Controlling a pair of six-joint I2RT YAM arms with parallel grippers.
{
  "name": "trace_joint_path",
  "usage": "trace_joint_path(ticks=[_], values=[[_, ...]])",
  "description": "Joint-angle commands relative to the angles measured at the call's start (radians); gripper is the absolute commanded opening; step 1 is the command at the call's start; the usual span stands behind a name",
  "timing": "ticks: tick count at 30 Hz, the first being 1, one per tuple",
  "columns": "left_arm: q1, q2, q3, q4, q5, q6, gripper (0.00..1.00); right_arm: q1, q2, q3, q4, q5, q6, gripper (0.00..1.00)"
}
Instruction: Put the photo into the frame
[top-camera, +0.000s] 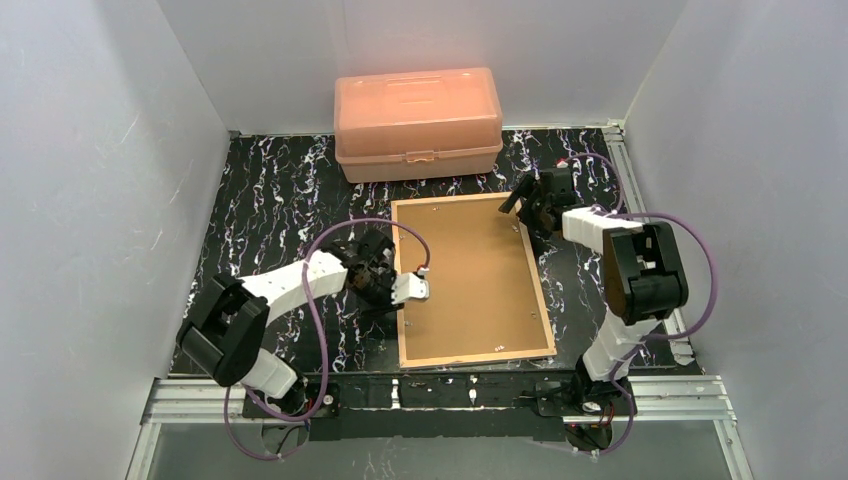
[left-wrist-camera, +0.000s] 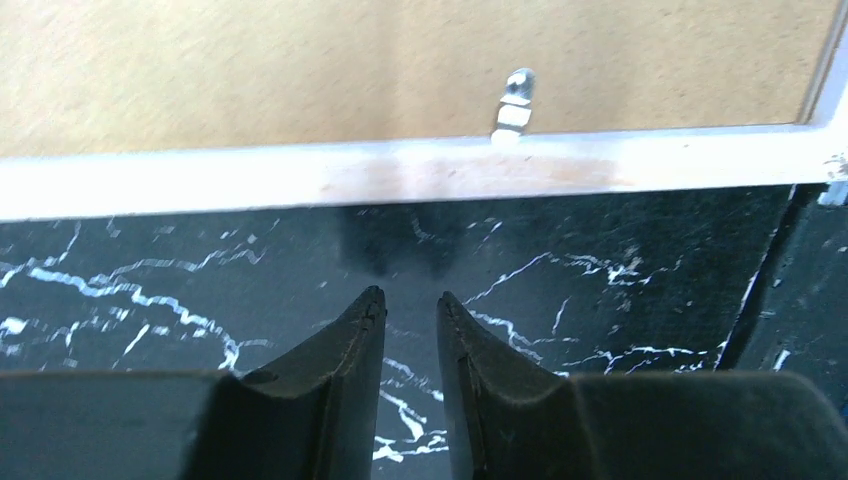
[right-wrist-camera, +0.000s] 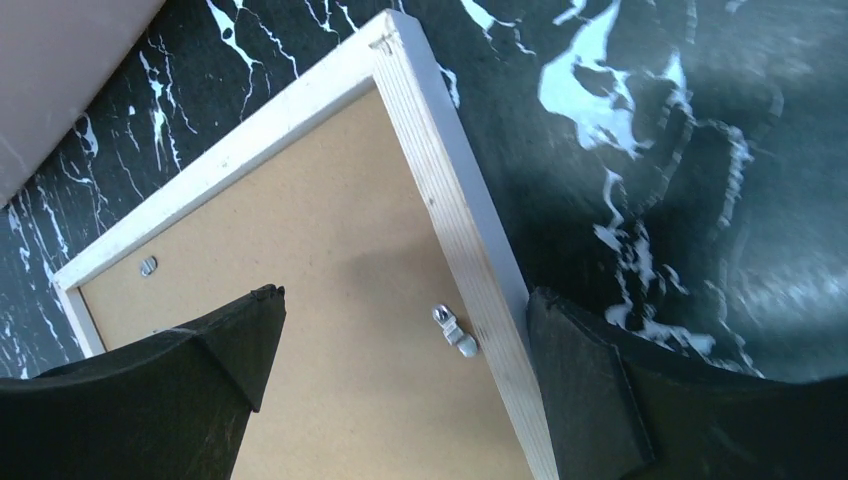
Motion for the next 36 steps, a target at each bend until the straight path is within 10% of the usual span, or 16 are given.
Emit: trace_joint_path(ticks=[1,36], values=[[-0.076,0.041,0.025,-0.016,-0.012,-0.015,0.24,0.000,0.097,0.086,0.048,-0.086,0.028,0.99],[-0.151,0.015,0.016,0.065,-0.101,-0.227,0.22,0.568,0.575,0.823,0.038,-0.396,0.036,0.99]])
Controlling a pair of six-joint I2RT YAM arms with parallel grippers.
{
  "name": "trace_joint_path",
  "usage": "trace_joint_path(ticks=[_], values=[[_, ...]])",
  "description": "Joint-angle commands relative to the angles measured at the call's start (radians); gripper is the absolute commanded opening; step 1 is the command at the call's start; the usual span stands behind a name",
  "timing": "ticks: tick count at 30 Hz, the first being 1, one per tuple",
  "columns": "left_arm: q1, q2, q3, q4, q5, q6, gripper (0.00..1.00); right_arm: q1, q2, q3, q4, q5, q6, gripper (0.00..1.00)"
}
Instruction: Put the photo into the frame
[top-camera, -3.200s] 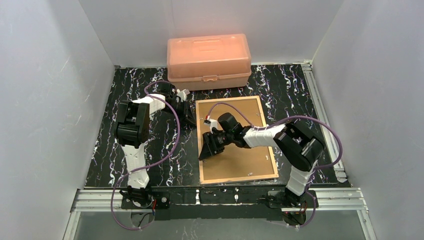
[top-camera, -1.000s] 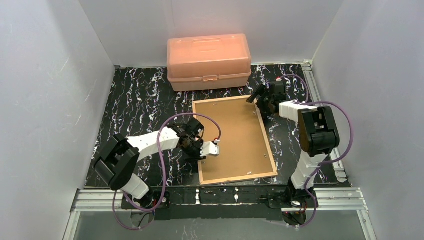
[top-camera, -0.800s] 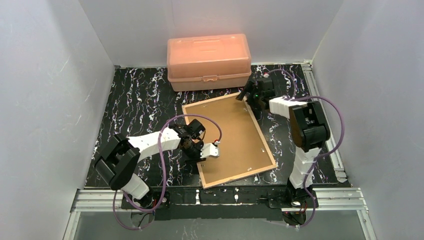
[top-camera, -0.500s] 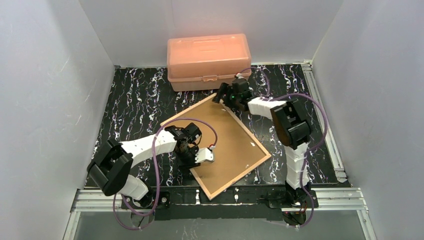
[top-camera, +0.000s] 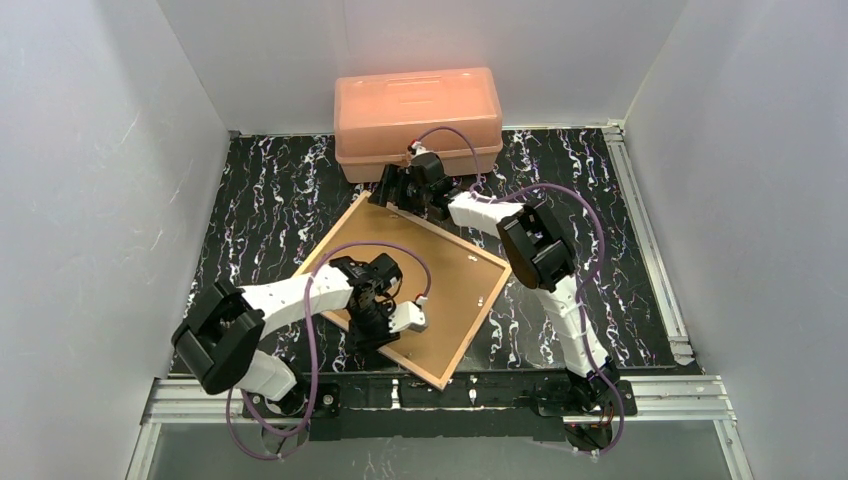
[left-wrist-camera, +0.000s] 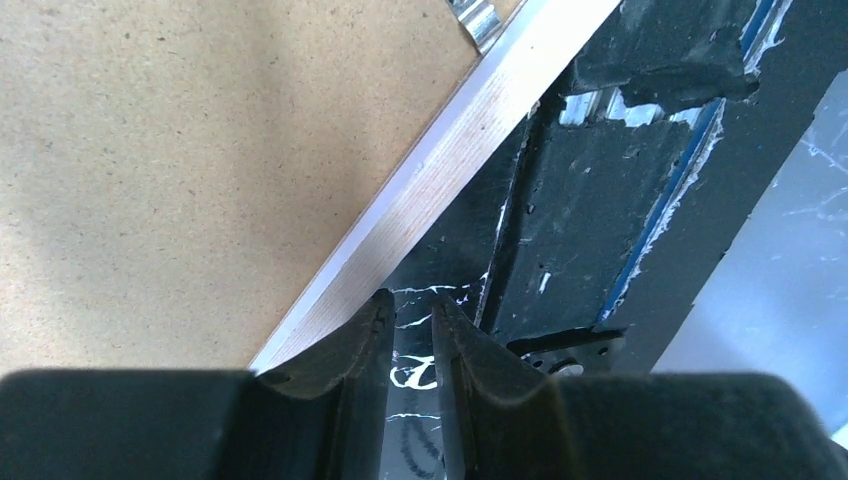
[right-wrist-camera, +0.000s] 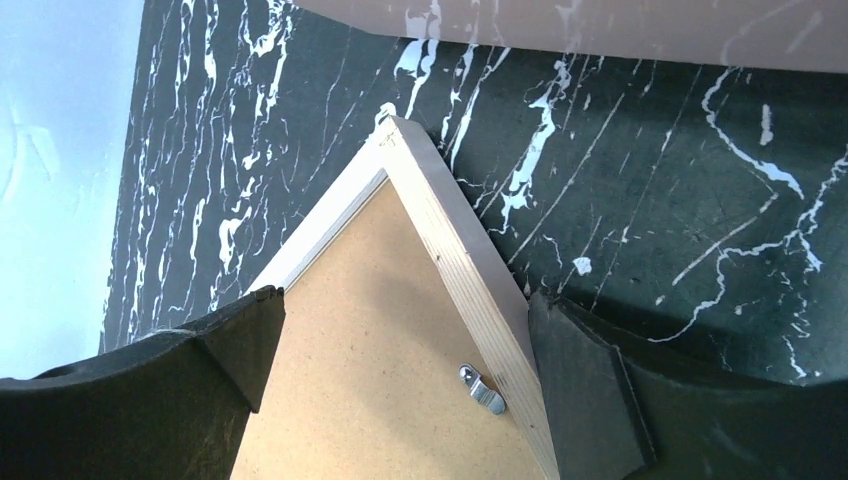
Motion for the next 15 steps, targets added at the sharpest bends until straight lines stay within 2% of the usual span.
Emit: trace_joint_path(ticks=[1,5,8,11,15], values=[[0.011,0.075,0.093,0.286,-0.103,-0.048,0.23,0.060,-0.084,0.035,-0.139,-0.193,-0.005,0.99],[0.015,0.161,0.248,0.151,-0.025,-0.148,0.30,-0.011,-0.268,-0.078,-0.221,-0.091,-0.086,0.99],[0.044,0.134,0.309,0.055,0.068,-0.185,0.37,-0.071,-0.432,-0.195,-0.277,-0.010,-0.115,0.99],[0.119,0.076,0.339,-0.058,0.184,-0.190,0.48,-0.101,-0.587,-0.337,-0.302,0.083,-0.127,0.99],[0.268,0.039,0.397,-0.223,0.294,-0.113,0.55,-0.117,-0.747,-0.523,-0.372,0.177,-0.111,0.99]])
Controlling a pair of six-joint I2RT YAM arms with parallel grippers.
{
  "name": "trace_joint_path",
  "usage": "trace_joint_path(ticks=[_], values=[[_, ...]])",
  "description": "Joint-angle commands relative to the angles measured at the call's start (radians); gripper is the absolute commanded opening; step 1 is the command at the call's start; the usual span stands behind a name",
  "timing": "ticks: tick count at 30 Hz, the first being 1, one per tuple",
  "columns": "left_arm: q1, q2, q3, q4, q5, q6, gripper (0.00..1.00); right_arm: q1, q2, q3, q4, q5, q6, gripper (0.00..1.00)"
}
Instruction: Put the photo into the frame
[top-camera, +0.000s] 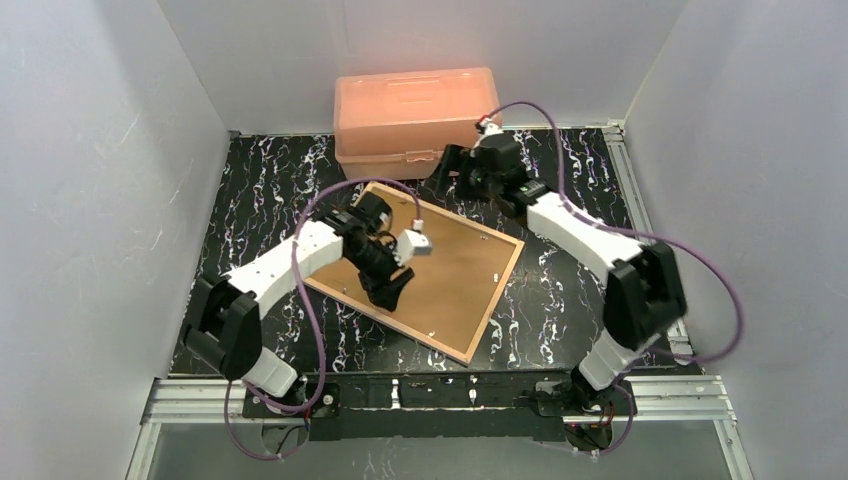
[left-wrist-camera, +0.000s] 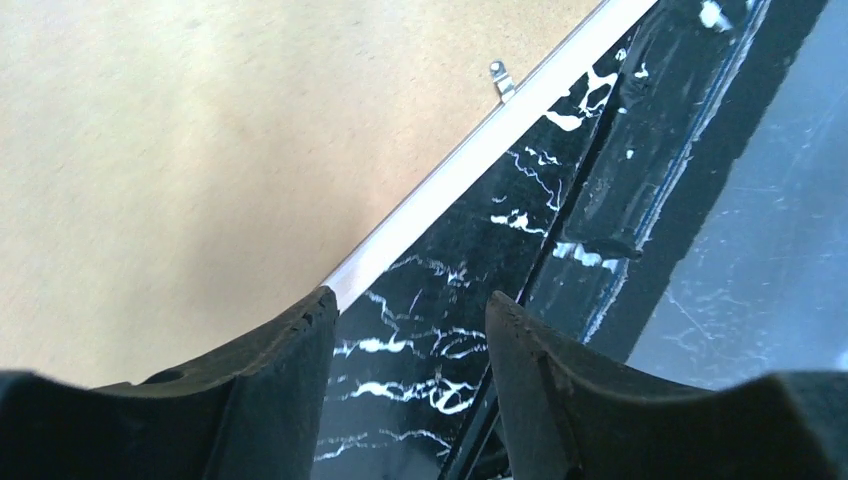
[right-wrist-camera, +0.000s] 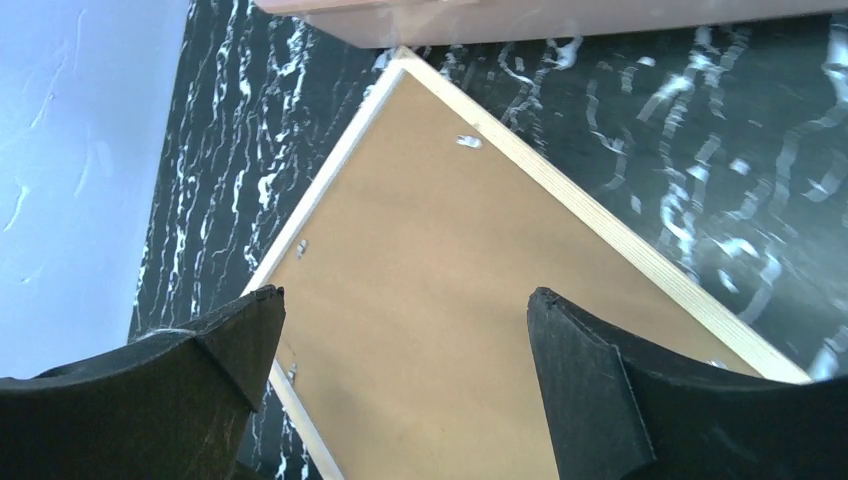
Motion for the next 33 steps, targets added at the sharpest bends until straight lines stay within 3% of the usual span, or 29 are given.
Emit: trace_joint_path(ticks=[1,6,11,15,20,25,33], values=[[0.156,-0.069,0.068,-0.221,0.158,0.080,0.56,-0.013,-0.168,-0.204,-0.116,0.137,0.005,0.98],[0.428,-0.040,0.141,-0.207,0.115,0.138,0.56,-0.038,-0.403,-0.444,-0.166,0.239,0.089,0.99],[0.690,0.117,0.275,-0.021,0.060,0.025,0.53,-0.071,-0.540,-0.600,-0.165,0.244,0.172,0.99],[0.813,0.303,0.422,0.012,0.130,-0.115,0.52,-0.089,-0.546,-0.630,-0.179,0.237,0.188,0.99],[0.838,0.458,0.480,0.040,0.126,-0.177,0.49,-0.126,-0.504,-0.674,-0.135,0.199,0.211,0.99],[0.838,0.507,0.463,0.060,0.125,-0.208,0.38,-0.165,-0.465,-0.693,-0.058,0.162,0.223,0.99],[0.836,0.516,0.409,-0.008,0.206,-0.108,0.28,-0.238,-0.399,-0.695,0.009,0.100,0.212,0.99]])
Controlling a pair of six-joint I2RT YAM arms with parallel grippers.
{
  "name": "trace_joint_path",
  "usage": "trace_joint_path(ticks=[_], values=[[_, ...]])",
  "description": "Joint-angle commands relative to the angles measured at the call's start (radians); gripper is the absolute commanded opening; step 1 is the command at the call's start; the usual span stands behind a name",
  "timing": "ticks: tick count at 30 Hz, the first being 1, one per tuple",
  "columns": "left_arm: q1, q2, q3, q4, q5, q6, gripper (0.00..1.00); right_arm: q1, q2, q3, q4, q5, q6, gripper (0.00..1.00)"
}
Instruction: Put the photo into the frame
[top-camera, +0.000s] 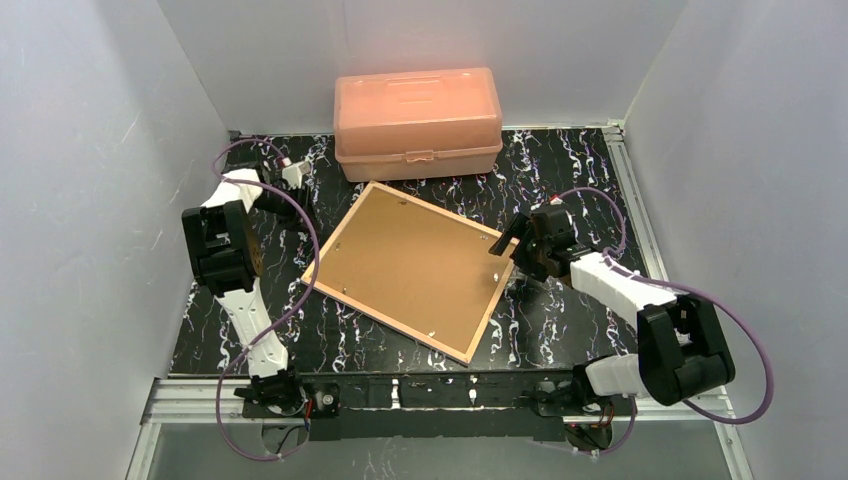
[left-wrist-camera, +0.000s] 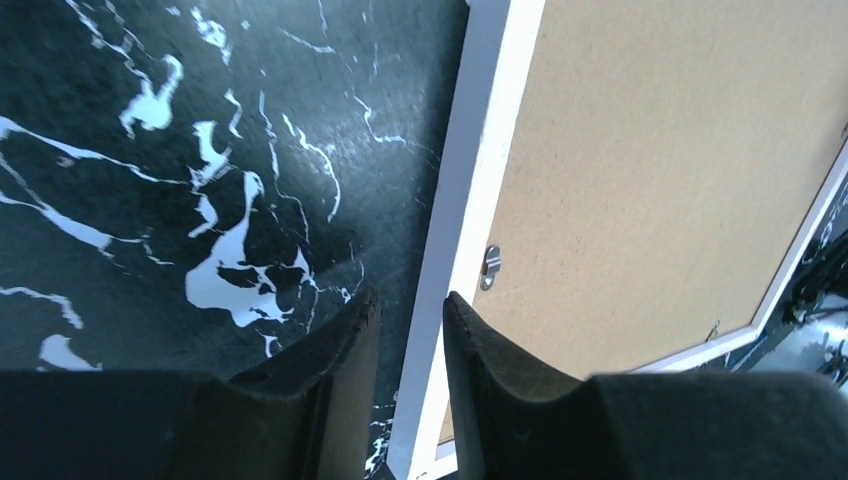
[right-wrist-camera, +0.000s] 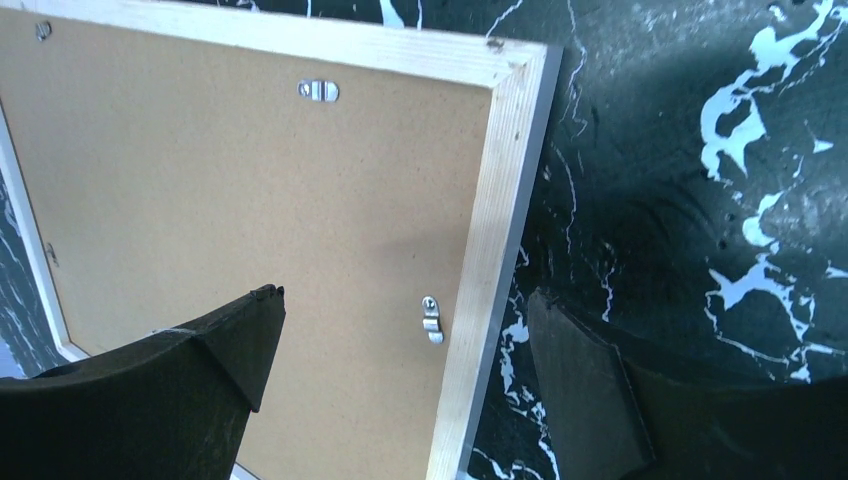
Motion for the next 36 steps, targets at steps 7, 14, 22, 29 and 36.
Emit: trace_joint_path(ticks=[7,14,22,29,36], values=[[-0.009,-0.022,-0.088,-0.109,0.043,0.144,0.24,-0.073,0.091,0.044,0.135,-0.120,-0.013,0.99],[-0.055,-0.027,-0.125,-0.140,0.039,0.195,0.19,-0.106,0.141,0.083,0.145,-0.144,-0.026,0.99],[-0.080,-0.102,-0.246,-0.220,0.074,0.307,0.10,-0.147,0.099,0.199,0.052,-0.093,-0.122,0.99],[-0.100,-0.160,-0.348,-0.309,0.134,0.411,0.09,-0.116,0.084,0.212,0.071,-0.161,-0.112,0.99],[-0.128,-0.144,-0.362,-0.292,0.180,0.363,0.09,0.052,0.077,0.248,-0.106,0.010,-0.125,0.99]])
